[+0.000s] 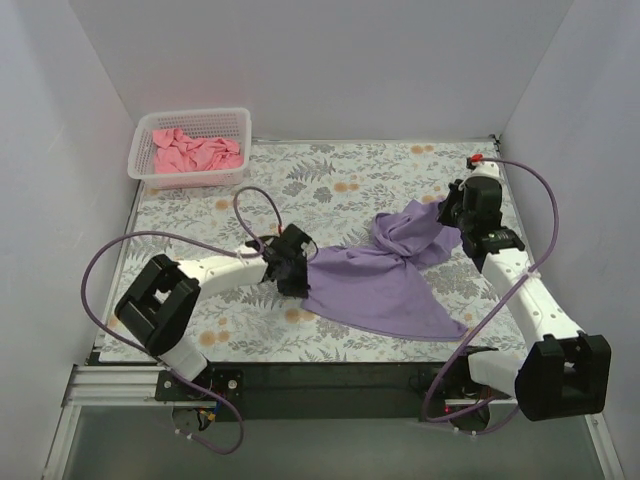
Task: Fold and stack the t-shirts
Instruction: Flatten the tshirt out
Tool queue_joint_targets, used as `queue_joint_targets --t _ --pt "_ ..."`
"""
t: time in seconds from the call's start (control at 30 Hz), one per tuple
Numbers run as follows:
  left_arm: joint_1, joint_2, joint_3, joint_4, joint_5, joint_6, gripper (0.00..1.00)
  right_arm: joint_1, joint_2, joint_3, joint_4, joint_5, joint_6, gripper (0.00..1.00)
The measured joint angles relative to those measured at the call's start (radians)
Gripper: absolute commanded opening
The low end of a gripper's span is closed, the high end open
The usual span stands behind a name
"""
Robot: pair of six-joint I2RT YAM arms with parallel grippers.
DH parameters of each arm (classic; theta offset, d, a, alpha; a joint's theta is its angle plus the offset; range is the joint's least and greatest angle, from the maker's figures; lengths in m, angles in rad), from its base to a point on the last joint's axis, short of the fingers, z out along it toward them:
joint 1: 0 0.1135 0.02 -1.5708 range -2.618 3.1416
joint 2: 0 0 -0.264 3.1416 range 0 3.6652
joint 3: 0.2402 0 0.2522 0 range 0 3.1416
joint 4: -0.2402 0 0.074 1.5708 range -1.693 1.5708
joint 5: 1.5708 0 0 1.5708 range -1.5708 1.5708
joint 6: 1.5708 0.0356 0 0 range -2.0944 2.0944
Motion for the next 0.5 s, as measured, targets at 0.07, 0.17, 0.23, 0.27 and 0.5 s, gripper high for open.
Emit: queue_joint_targets --t 0.07,0.17,0.23,0.27,0.5 --pt "0.149 0.021 0.108 -0.088 -0.08 0.055 0.0 -0.019 0.07 0.111 -0.035 0.003 -0.018 0.01" --pt "0.356 0.095 0.521 -0.224 -0.237 0.166 0.0 -0.057 0.13 0.32 -0.077 0.0 -0.031 0.01" --pt "0.406 0.115 0.789 -0.262 -0.337 0.229 0.0 -0.093 0.14 0.457 -0.074 0.0 -0.039 0.01" --pt "0.41 0.127 0.936 -0.288 -0.389 0.271 0.0 -0.111 0.14 0.531 -0.077 0.001 -0.05 0.01" --pt "0.392 -0.281 0.75 -0.129 -0.564 0.421 0.0 -0.141 -0.175 0.463 -0.048 0.111 -0.11 0.01"
